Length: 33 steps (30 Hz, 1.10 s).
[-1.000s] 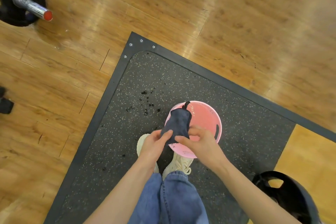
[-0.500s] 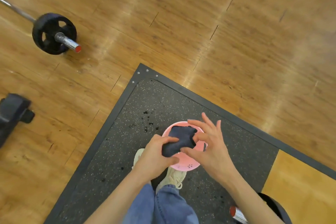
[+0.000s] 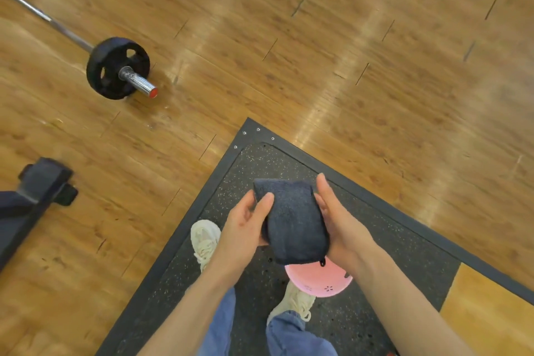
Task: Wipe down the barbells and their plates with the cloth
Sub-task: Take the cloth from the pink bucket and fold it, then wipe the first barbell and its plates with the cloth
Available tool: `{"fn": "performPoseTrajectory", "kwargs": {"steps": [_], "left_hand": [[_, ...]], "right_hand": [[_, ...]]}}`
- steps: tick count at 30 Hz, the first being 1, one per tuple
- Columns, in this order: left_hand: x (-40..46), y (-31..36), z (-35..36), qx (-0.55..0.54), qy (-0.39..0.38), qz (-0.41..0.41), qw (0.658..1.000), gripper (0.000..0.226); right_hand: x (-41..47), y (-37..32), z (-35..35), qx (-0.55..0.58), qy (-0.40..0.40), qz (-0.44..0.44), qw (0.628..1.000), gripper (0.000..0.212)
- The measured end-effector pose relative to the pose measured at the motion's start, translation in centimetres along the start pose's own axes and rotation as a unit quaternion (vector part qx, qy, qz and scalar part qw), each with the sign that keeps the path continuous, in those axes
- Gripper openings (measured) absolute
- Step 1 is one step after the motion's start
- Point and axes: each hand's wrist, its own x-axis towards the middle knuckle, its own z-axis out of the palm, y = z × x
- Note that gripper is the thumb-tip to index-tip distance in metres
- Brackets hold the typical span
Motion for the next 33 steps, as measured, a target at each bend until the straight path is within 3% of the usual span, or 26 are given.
{"fn": "performPoseTrajectory", "kwargs": {"steps": [4,6,9,15,18,20,23,28,30,33], "left_hand": [[1.2,2.5,-3.8,0.001,0.017,0.011,1.0,0.024],[1.9,3.7,-6.0,-0.009,0.033,0.005,0.999,0.024],[2.7,5.7,-9.7,0.003,0.051,0.006,0.999,0.022],[4.7,8.8,-17.1,0.11,0.123,0.042,0.985,0.017],[6.0,10.0,-20.2,0.214,0.161,0.063,0.961,0.02],[6.9,10.6,-21.7,0.266,0.176,0.071,0.945,0.025],[7.7,11.7,-22.7,0.351,0.195,0.08,0.912,0.032],[9.5,13.6,-22.5,0.408,0.225,0.061,0.883,0.041],[10.6,14.3,-22.2,0.407,0.241,0.05,0.88,0.045],[12.5,15.6,-21.4,0.384,0.269,0.037,0.882,0.048]], "right_hand": [[2.1,0.4,5.0,0.08,-0.044,0.073,0.993,0.06],[2.8,0.1,7.6,0.072,-0.069,0.081,0.992,0.052],[4.0,-0.6,11.8,0.066,-0.089,0.08,0.991,0.06],[6.7,-2.9,19.7,-0.003,-0.021,-0.025,0.999,0.031],[8.0,-4.4,22.4,-0.174,0.041,-0.127,0.976,0.017],[9.2,-5.2,23.9,-0.352,0.062,-0.237,0.903,0.019],[10.7,-6.5,25.8,-0.531,0.019,-0.358,0.767,0.03],[13.1,-10.4,28.0,-0.756,-0.02,-0.413,0.507,0.087],[13.9,-12.4,28.9,-0.798,-0.066,-0.409,0.437,0.107],[15.6,-15.7,30.0,-0.833,-0.141,-0.384,0.373,0.106]]}}
